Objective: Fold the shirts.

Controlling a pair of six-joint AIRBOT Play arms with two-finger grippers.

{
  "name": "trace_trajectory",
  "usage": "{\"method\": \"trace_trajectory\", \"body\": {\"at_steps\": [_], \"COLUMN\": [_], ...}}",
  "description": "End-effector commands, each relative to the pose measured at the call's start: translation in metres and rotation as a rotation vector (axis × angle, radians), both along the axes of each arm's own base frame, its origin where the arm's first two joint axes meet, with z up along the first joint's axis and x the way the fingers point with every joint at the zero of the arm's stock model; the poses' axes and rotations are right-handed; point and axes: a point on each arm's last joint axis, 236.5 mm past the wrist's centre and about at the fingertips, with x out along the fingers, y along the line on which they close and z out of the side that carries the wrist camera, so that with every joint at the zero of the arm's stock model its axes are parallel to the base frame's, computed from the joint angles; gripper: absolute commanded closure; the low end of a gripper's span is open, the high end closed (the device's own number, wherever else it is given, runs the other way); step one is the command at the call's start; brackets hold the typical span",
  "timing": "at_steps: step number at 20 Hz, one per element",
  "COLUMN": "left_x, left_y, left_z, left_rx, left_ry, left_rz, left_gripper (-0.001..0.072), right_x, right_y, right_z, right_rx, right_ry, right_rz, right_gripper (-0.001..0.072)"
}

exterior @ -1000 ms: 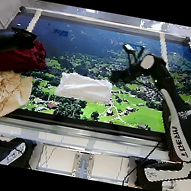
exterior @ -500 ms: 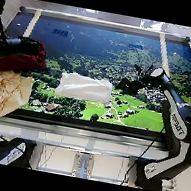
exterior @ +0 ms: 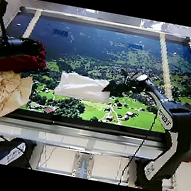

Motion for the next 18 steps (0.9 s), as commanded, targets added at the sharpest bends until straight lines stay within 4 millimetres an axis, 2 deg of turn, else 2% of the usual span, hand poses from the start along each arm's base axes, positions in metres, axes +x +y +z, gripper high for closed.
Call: {"method": "trace_trajectory", "body": {"at_steps": [1, 4, 6, 7, 9, 11, 14, 18], "left_x": [0.0, -0.001, -0.003, -0.004, -0.008, -0.01, -0.01, -0.01], "left_y": [-0.002, -0.002, -0.003, -0.005, -0.007, -0.009, -0.009, -0.009], "left_z": [0.0, -0.001, -0.002, -0.004, -0.008, -0.01, -0.01, -0.01], "left_rx": [-0.007, -0.007, -0.008, -0.01, -0.01, -0.009, -0.009, -0.01], "left_ry": [0.001, 0.007, 0.015, 0.024, 0.045, 0.057, 0.057, 0.057], "left_rz": [-0.003, -0.007, -0.012, -0.019, -0.033, -0.04, -0.04, -0.04], "left_gripper": [0.0695, 0.0695, 0.0695, 0.0696, 0.0695, 0.0695, 0.0695, 0.0695], "right_x": [-0.001, 0.02, 0.045, 0.056, 0.075, 0.076, 0.044, -0.027], "right_y": [0.031, 0.023, -0.003, -0.023, -0.077, -0.139, -0.241, -0.35], "right_z": [0.026, 0.072, 0.104, 0.117, 0.145, 0.169, 0.2, 0.239], "right_rx": [0.12, 0.158, 0.115, 0.069, -0.054, -0.169, -0.347, -0.529], "right_ry": [0.001, -0.104, -0.184, -0.219, -0.287, -0.312, -0.296, -0.249], "right_rz": [0.005, 0.035, -0.014, -0.044, -0.125, -0.21, -0.322, -0.484], "right_gripper": [0.0697, 0.0702, 0.0702, 0.0702, 0.0702, 0.0702, 0.0702, 0.0703]}}
